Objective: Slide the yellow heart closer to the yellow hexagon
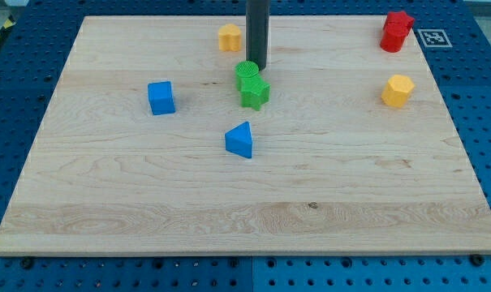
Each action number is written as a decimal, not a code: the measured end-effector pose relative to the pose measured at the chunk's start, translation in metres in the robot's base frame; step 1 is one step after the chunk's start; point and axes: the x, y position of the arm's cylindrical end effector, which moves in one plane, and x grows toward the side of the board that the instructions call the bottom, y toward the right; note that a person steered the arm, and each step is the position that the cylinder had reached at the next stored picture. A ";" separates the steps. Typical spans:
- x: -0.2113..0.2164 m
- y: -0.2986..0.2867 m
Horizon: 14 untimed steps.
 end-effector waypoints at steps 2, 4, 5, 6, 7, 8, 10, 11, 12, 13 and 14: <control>0.001 -0.083; -0.071 -0.083; -0.073 -0.078; -0.073 -0.056; -0.076 -0.036; -0.087 -0.035; -0.087 -0.007; -0.072 0.004; -0.059 0.022; -0.045 0.047; -0.027 0.072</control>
